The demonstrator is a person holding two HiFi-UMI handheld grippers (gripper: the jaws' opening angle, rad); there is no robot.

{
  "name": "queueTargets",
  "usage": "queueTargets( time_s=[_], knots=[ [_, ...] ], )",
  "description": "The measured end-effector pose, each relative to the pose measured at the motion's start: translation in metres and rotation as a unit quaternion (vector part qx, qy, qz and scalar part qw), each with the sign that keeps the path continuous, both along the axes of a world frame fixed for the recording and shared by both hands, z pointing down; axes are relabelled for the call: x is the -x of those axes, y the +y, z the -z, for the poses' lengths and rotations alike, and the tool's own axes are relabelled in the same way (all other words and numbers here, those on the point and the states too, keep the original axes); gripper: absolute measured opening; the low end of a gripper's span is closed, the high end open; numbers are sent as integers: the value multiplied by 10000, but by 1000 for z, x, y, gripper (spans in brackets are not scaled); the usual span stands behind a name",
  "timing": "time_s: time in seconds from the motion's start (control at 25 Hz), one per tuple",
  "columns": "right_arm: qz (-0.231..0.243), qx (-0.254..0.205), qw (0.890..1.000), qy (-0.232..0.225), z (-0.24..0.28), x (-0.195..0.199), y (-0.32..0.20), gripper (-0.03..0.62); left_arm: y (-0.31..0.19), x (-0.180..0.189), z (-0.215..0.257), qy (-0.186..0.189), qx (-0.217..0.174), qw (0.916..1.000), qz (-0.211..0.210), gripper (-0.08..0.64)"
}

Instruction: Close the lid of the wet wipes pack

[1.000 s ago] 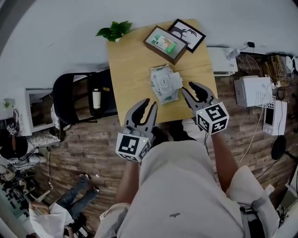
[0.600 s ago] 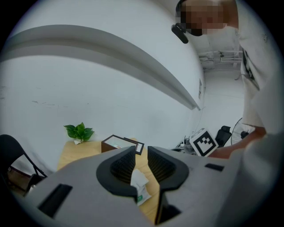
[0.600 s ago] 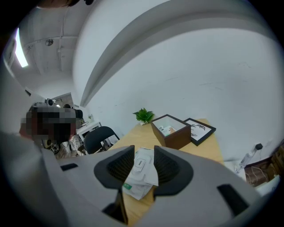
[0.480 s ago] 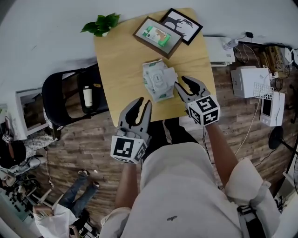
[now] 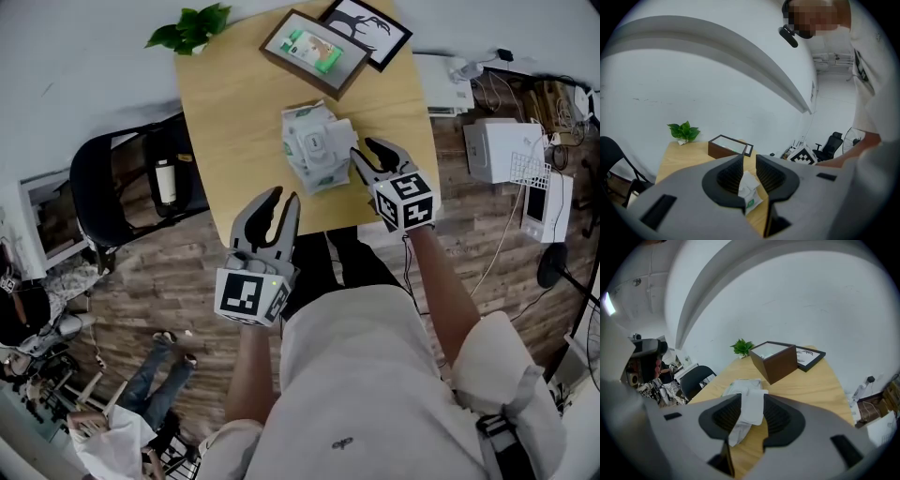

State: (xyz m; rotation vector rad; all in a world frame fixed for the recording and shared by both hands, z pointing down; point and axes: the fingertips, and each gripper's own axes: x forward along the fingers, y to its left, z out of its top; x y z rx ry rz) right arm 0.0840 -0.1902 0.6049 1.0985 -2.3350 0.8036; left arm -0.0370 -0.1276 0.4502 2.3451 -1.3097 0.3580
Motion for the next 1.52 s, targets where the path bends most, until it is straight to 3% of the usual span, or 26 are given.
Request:
queueTargets(
  time_s=[0.72,1.52],
  knots=[
    [-236,639,9975,-188,-52,9,-10,160,7,5,-16,-7,174,9998,69,78],
    [-146,369,9988,-283,-19,16,-7,149,7,2,-8,1,55,10000,0,78]
  ],
)
